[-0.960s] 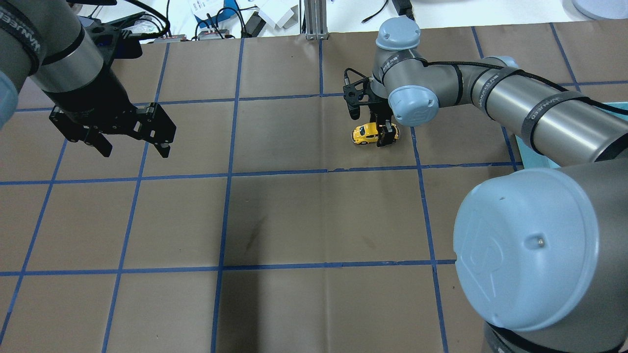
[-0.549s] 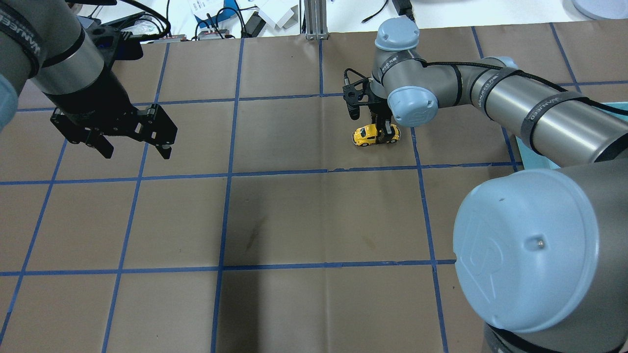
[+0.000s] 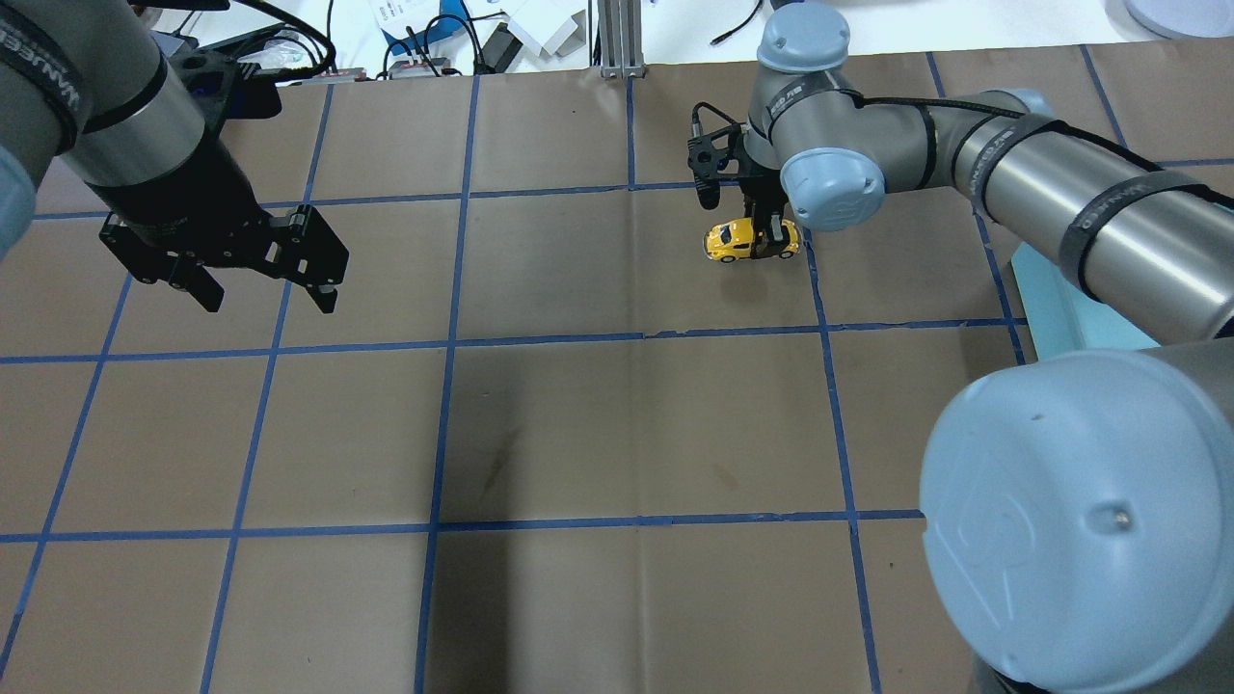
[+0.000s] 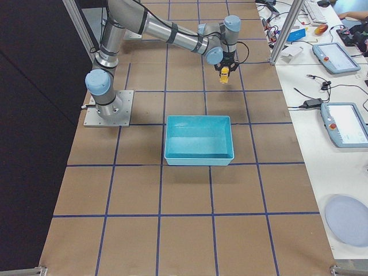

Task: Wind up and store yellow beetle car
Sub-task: 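Carry the car with the right gripper into the light-blue tray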

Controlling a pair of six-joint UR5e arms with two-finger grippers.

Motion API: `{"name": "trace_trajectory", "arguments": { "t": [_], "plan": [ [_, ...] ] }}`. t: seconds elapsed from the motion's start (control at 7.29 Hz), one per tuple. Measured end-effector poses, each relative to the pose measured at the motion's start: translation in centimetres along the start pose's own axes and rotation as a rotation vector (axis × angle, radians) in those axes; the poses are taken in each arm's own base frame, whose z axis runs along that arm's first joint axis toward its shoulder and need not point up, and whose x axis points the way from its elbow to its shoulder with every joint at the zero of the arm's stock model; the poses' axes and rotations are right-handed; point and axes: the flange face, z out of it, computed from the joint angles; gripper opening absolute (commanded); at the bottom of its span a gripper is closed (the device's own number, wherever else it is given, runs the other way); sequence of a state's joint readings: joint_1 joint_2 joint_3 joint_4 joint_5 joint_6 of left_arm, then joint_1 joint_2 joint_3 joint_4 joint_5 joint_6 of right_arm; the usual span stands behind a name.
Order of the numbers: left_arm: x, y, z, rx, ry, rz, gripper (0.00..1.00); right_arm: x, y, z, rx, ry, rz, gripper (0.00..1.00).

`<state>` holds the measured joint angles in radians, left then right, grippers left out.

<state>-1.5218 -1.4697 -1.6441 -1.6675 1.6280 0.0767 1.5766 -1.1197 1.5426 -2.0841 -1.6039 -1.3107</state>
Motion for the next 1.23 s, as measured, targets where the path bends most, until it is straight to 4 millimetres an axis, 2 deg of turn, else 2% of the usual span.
{"name": "trace_trajectory", "arguments": {
  "t": [0.27,0.41,0.55,0.69,0.82,0.96,1.1,1.23],
  "plan": [
    [0.0,0.0,0.0,0.001,0.000,0.000,0.99,2.4,8.4,-3.0,0.010,0.061,0.137,0.00],
    [0.0,0.0,0.0,0.001,0.000,0.000,0.99,3.0,11.7,-4.5,0.020,0.087,0.105,0.00],
    [0.0,0.0,0.0,0.001,0.000,0.000,0.99,3.2,14.4,-6.3,0.016,0.112,0.089,0.01],
    [0.0,0.0,0.0,0.000,0.000,0.000,0.99,3.0,17.5,-8.1,0.008,0.118,0.147,0.01],
    [0.0,0.0,0.0,0.000,0.000,0.000,0.99,2.7,22.2,-9.5,-0.002,0.098,0.277,0.01],
    [0.0,-0.1,0.0,0.000,0.000,0.000,0.99,2.4,27.0,-10.0,-0.009,0.073,0.403,0.00],
    [0.0,0.0,0.0,0.000,0.000,0.000,1.00,2.1,30.3,-9.5,-0.014,0.054,0.477,0.01],
    [0.0,0.0,0.0,-0.001,0.000,0.000,1.00,1.8,32.6,-8.5,-0.027,0.043,0.519,0.02]
  ]
}}
